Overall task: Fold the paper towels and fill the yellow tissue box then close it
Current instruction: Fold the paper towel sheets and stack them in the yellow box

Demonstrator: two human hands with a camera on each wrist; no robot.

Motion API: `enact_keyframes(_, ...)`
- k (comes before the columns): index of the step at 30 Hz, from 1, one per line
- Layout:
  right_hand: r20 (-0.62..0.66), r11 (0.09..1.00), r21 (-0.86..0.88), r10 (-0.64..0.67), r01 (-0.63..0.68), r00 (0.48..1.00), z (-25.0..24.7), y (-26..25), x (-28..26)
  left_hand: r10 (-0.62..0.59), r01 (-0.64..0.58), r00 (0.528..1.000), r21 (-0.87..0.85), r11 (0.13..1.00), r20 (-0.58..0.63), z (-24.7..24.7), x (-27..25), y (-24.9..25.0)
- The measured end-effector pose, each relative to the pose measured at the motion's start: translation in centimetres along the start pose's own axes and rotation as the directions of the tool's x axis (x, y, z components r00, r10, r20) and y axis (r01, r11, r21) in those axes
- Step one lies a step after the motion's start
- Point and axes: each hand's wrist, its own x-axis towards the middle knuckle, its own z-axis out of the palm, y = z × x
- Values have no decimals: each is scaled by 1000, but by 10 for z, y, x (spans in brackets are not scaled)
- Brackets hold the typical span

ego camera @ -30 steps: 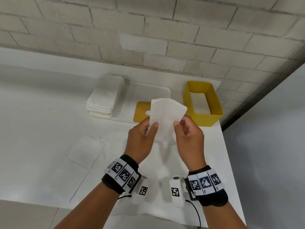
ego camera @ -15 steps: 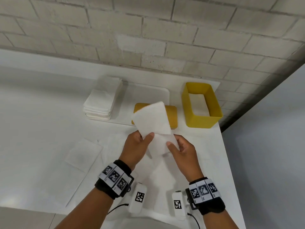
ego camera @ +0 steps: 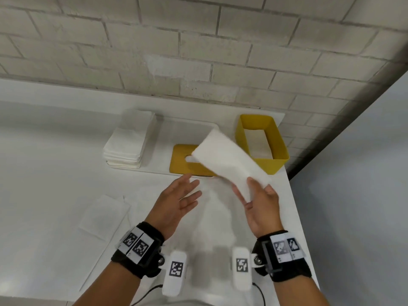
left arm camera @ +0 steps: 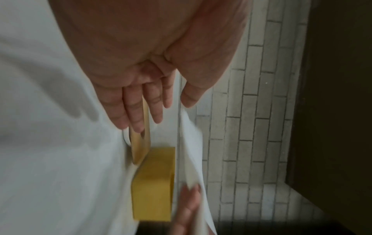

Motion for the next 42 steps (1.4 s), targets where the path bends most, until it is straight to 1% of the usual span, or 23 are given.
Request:
enact_keyframes(2,-86,993,105,-41,50,995,-3,-18,20,3,-1,999,56,998,-42,-16,-4,2)
enact_keyframes(3,-124,988,129,-69,85,990,-4,-24,32,1,4,998,86,996,-58,-24,-8,2)
enact_keyframes(5,-192,986,110,-106,129,976,-2,-35,56,-3,15,996,142,990,-86,-36,-14,3)
enact_keyframes(7,-238,985,106,-107,135,965,6,-44,76,8,15,994,202,979,-110,-48,-22,2)
enact_keyframes(11,-268,980,166,-59,107,962,22,-54,112,32,21,983,289,957,-178,-72,-35,-3)
enact_keyframes(16,-258,970,234,0,63,966,34,-49,142,9,73,968,317,946,-251,-95,-45,-9)
enact_keyframes(21,-279,971,232,6,62,960,37,-42,155,-17,111,947,277,954,-320,-105,-46,-10)
enact_keyframes(25,-301,973,223,6,64,954,34,-40,158,-36,131,940,260,957,-340,-105,-45,-10)
enact_keyframes(29,-299,973,217,-8,76,954,30,-40,156,-39,137,939,268,954,-343,-104,-44,-10)
enact_keyframes(34,-305,971,229,6,67,952,30,-42,154,-34,140,939,292,946,-341,-102,-44,-9)
enact_keyframes(38,-300,980,196,34,27,953,33,-47,152,-26,134,941,303,943,-337,-101,-45,-6)
enact_keyframes(42,-273,986,164,79,-34,959,33,-58,146,-16,118,953,322,939,-302,-100,-51,-1)
